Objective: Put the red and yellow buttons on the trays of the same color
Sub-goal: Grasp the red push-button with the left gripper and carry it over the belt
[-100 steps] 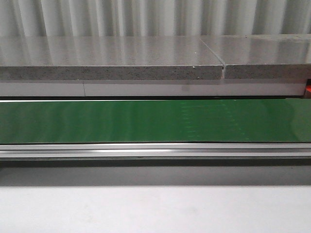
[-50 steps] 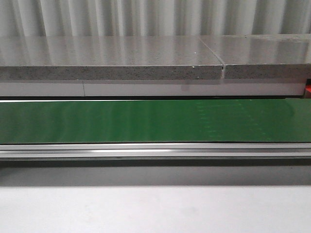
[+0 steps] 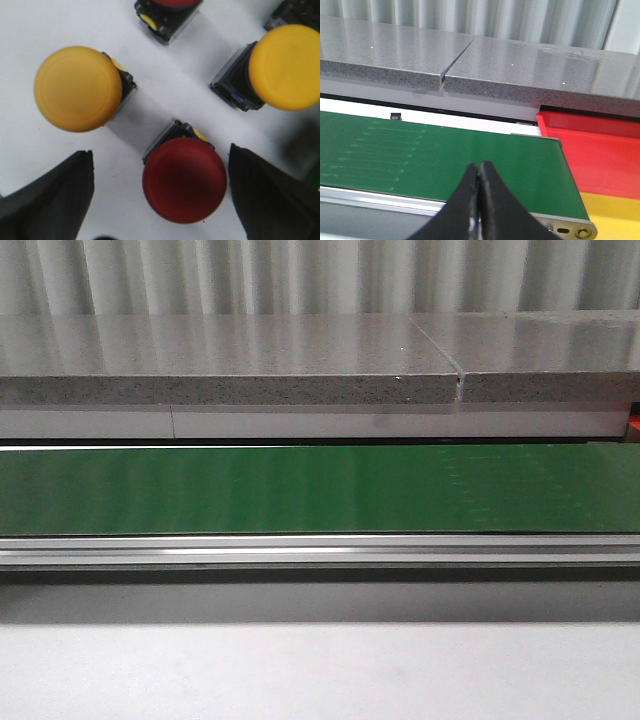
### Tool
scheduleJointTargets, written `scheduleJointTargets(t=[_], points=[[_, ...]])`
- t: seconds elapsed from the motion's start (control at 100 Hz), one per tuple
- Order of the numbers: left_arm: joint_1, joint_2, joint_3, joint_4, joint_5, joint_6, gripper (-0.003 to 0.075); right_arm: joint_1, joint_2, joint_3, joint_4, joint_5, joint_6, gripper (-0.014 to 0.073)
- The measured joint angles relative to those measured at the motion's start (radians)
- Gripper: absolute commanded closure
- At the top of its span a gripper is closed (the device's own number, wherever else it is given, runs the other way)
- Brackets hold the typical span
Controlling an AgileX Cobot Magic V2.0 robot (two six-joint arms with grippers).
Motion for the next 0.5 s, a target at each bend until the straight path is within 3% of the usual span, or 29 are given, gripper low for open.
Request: scheduleJointTargets(t=[0.08, 0.15, 0.35, 0.5], points=[[0.0, 0.008, -0.002, -0.004, -0.007, 0.0, 0.0248, 0.0, 0.0, 0.0, 0.0, 0.0, 0.0, 0.0662], [0.0, 0.008, -0.002, -0.006, -0.007, 0.0, 0.0342, 0.0, 0.0, 0.0, 0.0, 0.0, 0.0, 0.0662], [0.0, 0.008, -0.002, -0.017, 0.008, 0.005, 0.0736, 0.0, 0.0, 0.0, 0.0, 0.0, 0.0, 0.0662], [-0.009, -0.025, -0.004, -0.031, 0.047, 0.058, 0.0739, 0.0, 0.0, 0.0, 0.0, 0.0, 0.0, 0.0662]])
